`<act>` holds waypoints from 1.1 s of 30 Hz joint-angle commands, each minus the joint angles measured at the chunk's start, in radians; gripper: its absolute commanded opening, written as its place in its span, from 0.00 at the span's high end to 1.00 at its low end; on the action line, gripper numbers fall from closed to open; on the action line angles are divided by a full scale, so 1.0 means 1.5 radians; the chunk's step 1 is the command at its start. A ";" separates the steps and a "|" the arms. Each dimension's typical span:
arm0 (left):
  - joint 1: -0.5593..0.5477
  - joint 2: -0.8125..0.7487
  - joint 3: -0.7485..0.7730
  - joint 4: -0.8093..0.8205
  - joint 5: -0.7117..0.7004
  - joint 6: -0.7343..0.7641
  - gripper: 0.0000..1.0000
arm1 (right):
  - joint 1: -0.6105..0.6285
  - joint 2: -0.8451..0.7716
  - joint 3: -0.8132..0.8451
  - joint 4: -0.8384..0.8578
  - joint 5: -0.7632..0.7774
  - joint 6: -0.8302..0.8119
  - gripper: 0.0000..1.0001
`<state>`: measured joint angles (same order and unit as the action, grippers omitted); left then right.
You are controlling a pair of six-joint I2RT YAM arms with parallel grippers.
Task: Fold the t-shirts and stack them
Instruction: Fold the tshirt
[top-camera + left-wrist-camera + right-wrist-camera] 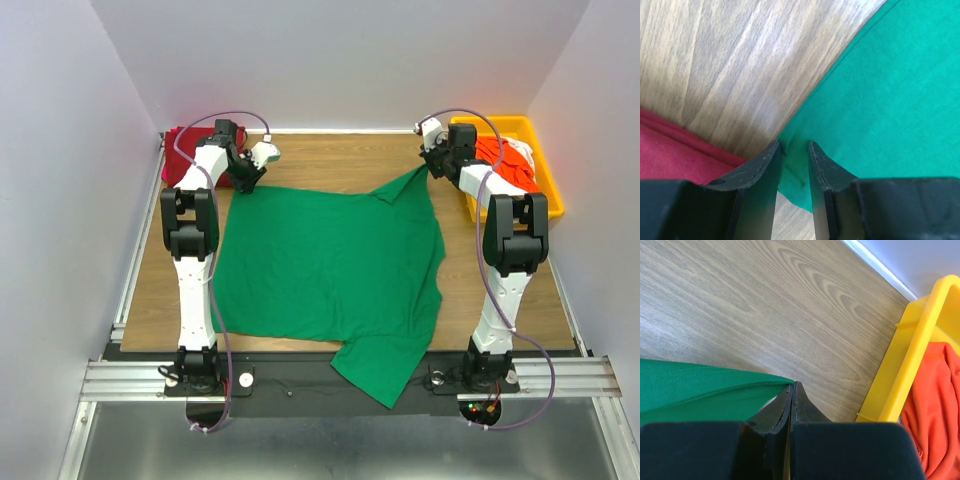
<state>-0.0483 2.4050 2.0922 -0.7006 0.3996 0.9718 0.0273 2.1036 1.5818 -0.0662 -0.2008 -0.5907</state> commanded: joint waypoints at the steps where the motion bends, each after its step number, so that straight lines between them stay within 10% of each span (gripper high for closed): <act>1: 0.003 -0.019 0.009 -0.002 -0.025 0.024 0.60 | 0.000 0.003 0.019 0.038 0.013 -0.009 0.99; 33: -0.021 -0.002 0.068 -0.070 -0.068 0.173 0.55 | 0.000 0.007 0.008 0.038 0.012 -0.018 1.00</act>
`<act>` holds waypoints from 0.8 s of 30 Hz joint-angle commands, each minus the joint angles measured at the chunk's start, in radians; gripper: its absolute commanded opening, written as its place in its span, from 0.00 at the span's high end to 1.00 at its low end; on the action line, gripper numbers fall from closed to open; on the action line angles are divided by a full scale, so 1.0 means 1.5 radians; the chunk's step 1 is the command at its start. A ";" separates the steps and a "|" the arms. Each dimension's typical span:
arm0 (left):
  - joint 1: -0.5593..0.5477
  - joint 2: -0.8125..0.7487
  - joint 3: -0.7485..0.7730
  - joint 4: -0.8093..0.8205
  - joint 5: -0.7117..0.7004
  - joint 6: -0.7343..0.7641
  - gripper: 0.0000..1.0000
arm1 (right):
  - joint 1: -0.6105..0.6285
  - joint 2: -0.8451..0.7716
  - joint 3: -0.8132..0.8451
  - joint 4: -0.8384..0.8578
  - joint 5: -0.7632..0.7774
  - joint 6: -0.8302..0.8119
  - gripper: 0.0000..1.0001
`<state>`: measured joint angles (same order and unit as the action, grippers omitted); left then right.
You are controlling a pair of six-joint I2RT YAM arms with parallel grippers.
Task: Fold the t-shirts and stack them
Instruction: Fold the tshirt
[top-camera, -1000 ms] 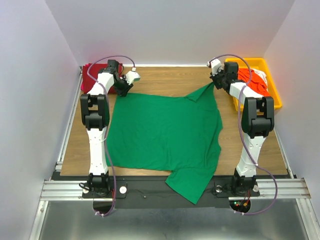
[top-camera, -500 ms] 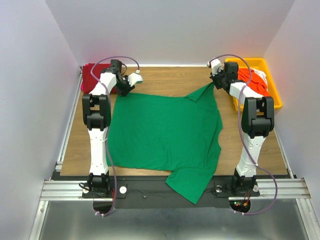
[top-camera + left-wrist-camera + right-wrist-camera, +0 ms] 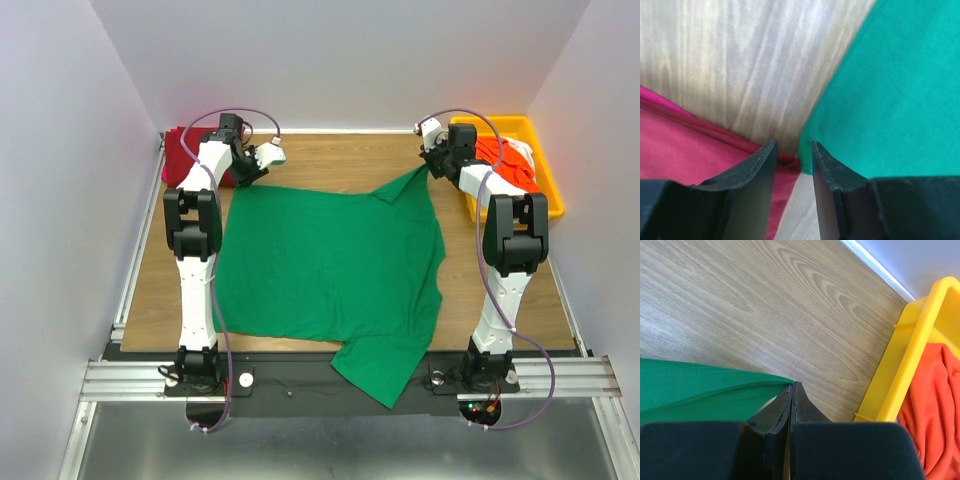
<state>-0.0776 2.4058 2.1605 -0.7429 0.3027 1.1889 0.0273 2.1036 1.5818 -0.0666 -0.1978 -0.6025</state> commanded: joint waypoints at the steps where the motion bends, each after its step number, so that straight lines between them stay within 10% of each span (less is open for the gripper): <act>1: -0.001 0.000 0.022 -0.048 -0.002 0.031 0.55 | 0.000 0.007 0.008 0.038 0.011 -0.011 0.99; 16: 0.007 0.048 0.019 -0.059 -0.080 0.034 0.58 | 0.000 0.013 0.011 0.037 0.014 -0.016 0.99; 24: 0.000 0.008 -0.007 -0.047 -0.055 0.040 0.91 | 0.000 0.013 0.029 0.037 0.017 -0.014 0.99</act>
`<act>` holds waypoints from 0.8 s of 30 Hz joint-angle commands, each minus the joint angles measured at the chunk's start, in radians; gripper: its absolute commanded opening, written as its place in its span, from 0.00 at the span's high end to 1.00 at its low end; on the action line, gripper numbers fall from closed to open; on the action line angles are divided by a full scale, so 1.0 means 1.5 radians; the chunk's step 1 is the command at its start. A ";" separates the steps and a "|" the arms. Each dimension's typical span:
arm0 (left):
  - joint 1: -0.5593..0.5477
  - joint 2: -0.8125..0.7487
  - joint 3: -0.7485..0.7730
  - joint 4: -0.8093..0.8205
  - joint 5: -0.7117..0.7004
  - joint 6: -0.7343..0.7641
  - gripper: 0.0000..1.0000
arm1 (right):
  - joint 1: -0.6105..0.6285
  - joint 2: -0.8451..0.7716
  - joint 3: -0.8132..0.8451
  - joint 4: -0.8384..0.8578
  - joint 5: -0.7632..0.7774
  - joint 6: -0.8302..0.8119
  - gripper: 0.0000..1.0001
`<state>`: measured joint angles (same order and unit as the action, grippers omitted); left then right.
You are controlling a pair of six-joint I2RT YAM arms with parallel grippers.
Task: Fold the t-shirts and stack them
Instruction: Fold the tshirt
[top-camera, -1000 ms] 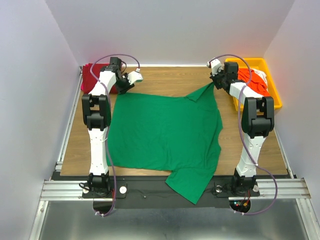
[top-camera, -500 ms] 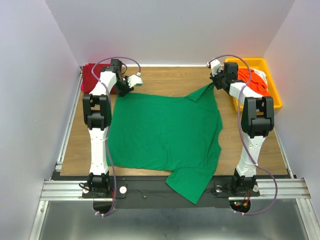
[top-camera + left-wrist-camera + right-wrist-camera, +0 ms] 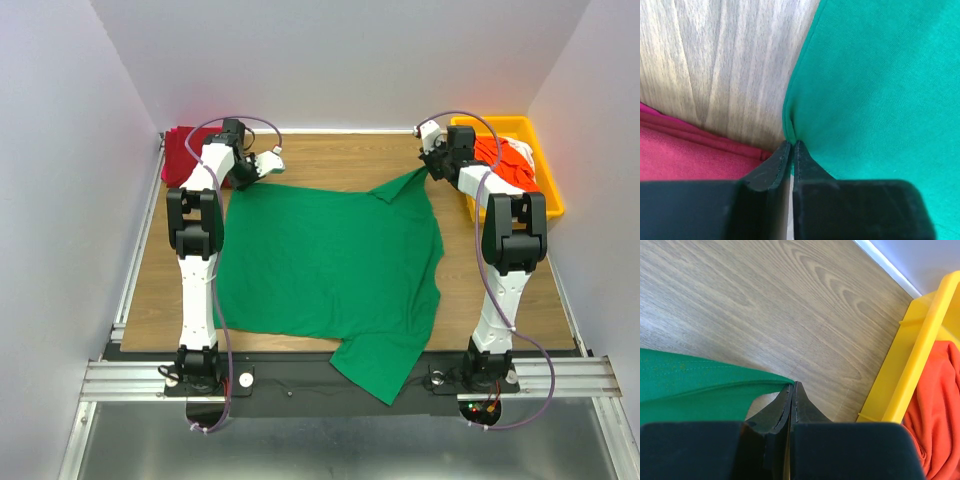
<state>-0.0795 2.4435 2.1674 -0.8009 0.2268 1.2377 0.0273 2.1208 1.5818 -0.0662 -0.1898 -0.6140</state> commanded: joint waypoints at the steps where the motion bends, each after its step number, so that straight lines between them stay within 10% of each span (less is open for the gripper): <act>1: 0.000 -0.026 -0.020 -0.004 0.000 0.007 0.93 | 0.001 0.002 0.036 0.038 0.014 -0.004 0.99; 24: 0.001 -0.157 -0.123 0.094 0.016 -0.061 1.00 | 0.001 -0.069 0.047 0.029 0.026 0.002 1.00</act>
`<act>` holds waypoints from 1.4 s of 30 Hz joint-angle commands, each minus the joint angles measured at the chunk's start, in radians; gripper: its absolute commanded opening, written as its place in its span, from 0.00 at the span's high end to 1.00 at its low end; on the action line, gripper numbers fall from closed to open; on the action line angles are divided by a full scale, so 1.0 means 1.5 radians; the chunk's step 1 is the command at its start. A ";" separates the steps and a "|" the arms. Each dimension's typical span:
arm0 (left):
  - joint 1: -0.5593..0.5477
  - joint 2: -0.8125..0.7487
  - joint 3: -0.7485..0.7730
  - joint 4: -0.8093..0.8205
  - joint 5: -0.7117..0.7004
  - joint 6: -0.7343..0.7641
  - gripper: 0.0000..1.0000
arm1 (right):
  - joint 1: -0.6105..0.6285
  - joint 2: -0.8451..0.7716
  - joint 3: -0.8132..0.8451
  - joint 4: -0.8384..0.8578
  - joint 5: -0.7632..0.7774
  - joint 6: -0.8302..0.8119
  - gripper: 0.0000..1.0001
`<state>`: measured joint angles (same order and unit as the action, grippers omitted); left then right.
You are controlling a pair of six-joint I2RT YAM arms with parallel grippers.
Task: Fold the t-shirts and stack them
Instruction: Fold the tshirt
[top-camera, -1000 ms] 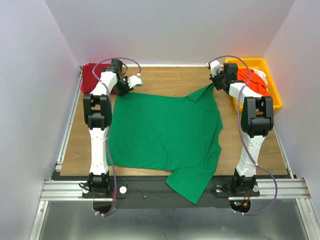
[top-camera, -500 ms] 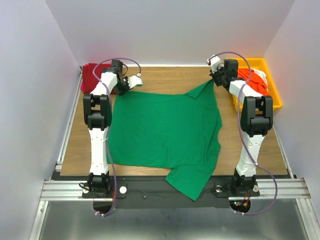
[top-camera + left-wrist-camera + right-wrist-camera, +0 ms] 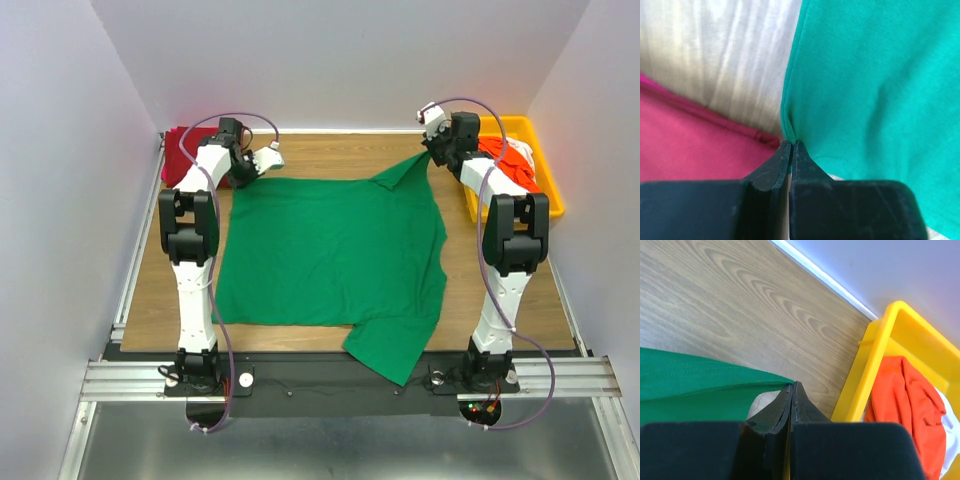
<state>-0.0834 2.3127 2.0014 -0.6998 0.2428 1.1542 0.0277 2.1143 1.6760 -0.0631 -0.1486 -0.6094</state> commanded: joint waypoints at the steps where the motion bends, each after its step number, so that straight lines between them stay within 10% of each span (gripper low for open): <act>1: 0.003 -0.069 -0.011 0.027 0.005 -0.003 1.00 | 0.001 -0.067 -0.019 0.027 -0.002 -0.001 0.99; 32: 0.004 0.023 0.068 0.019 -0.025 0.006 0.71 | 0.000 -0.045 -0.021 0.026 -0.009 -0.001 0.99; 42: 0.004 -0.005 0.087 0.001 -0.003 0.005 1.00 | 0.000 -0.050 -0.023 0.025 -0.012 -0.001 0.99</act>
<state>-0.0834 2.3604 2.0789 -0.6777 0.2260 1.1564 0.0277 2.0708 1.6363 -0.0669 -0.1585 -0.6094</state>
